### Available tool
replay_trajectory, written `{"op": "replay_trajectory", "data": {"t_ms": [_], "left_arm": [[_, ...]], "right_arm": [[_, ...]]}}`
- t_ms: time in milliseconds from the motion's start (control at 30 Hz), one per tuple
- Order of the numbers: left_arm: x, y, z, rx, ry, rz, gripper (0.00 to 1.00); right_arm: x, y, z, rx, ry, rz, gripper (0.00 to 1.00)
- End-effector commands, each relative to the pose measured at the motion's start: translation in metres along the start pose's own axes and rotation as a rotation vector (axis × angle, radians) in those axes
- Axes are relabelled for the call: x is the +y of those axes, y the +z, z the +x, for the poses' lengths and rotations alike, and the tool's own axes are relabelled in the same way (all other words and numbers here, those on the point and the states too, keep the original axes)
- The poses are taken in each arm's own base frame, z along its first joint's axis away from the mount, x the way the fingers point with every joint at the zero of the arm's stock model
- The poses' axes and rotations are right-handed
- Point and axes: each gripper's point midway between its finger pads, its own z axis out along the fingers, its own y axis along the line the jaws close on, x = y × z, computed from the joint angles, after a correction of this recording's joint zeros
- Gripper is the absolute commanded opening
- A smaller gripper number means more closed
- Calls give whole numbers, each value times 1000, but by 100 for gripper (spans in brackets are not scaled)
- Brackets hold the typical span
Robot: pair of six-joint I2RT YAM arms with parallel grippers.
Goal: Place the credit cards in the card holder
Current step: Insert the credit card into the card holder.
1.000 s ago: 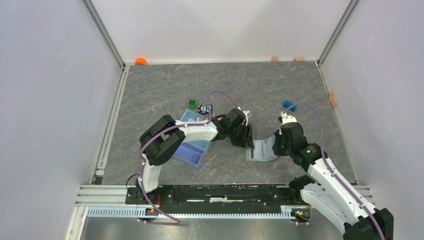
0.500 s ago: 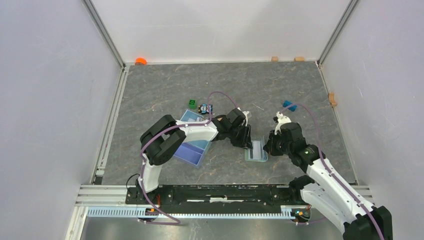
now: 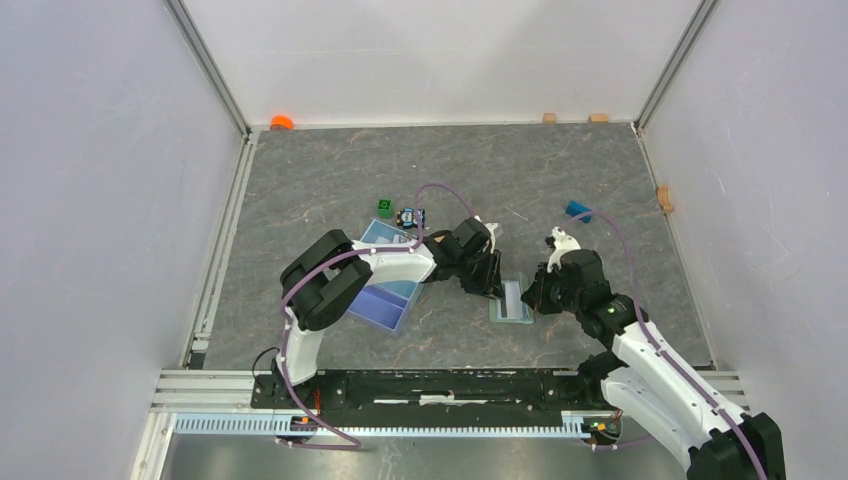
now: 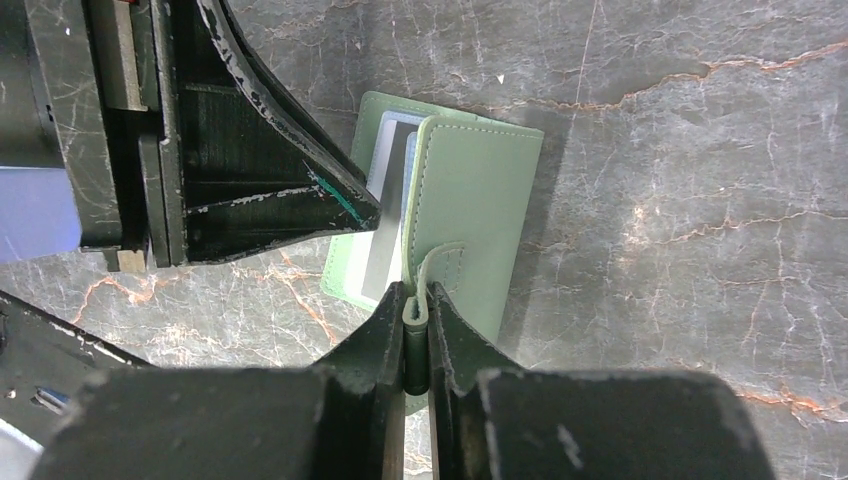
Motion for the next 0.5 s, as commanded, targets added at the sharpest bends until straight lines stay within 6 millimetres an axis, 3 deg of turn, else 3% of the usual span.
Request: {"op": "replay_trajectory", "data": {"t_ms": [0,267,467], "left_arm": [[-2,0,-3,-16,36,14,36],[-3,-6,-7,-36,46,3,39],[-14,-28,-28,-133,87,-4,48]], "right_arm": [[-6,0,2,-16,14,30,0],[-7,-2,-2,-46,21,34,0],[-4,-2,-4,-59,28,17,0]]}}
